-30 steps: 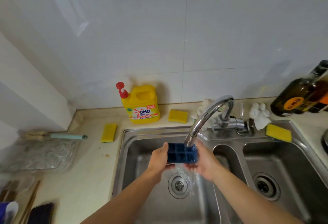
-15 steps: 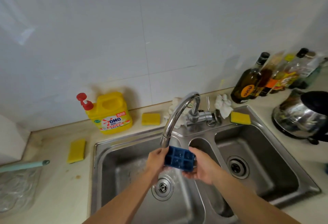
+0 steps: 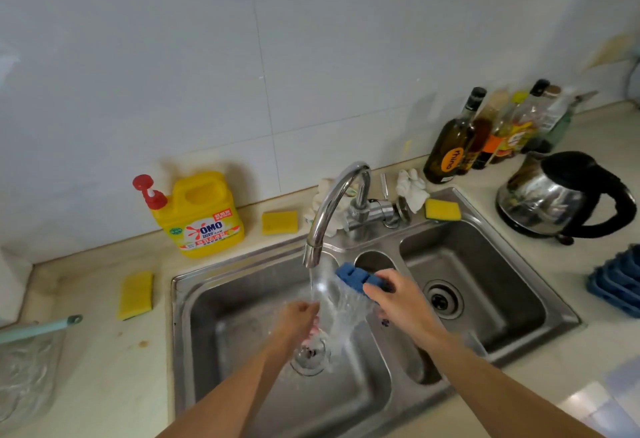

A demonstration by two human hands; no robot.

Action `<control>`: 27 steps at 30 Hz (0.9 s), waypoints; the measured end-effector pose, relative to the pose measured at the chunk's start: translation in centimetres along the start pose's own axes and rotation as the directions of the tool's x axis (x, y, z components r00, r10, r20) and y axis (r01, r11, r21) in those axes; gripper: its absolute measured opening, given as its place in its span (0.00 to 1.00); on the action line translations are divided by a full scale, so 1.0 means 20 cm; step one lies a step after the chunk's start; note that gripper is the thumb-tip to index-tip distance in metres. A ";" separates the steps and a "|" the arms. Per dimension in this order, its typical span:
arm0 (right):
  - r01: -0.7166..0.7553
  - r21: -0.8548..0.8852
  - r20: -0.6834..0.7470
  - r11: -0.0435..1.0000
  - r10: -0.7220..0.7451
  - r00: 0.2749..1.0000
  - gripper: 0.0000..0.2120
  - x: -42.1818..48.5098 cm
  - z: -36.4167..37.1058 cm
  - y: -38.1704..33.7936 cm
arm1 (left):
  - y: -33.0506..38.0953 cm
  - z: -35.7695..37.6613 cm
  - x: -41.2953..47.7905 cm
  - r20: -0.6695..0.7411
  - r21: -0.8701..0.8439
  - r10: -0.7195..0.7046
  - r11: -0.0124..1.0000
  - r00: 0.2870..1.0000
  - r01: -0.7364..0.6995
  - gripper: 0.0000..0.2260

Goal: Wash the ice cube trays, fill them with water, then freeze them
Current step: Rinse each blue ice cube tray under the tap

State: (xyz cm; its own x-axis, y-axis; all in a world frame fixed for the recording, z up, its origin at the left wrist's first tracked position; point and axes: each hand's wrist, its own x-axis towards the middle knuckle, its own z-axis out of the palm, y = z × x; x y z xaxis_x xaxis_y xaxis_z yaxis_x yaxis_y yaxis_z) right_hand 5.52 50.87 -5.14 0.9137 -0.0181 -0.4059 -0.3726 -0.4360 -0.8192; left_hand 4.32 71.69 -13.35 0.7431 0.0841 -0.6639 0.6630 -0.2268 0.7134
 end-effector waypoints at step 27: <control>0.317 -0.451 -0.245 0.834 -0.458 0.855 0.22 0.16 -1.27 0.75 | 0.52 1.02 -0.16 -0.107 0.523 0.192 0.845 0.976 -0.109 0.14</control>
State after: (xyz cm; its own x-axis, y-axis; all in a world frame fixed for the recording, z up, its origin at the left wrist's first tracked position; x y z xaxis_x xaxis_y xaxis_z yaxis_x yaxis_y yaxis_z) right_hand 6.92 21.52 -8.43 0.9912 -0.0364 0.1275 0.0525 -0.7755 -0.6292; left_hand 6.99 49.31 -8.48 0.8619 0.1423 -0.4866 0.4322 -0.7082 0.5583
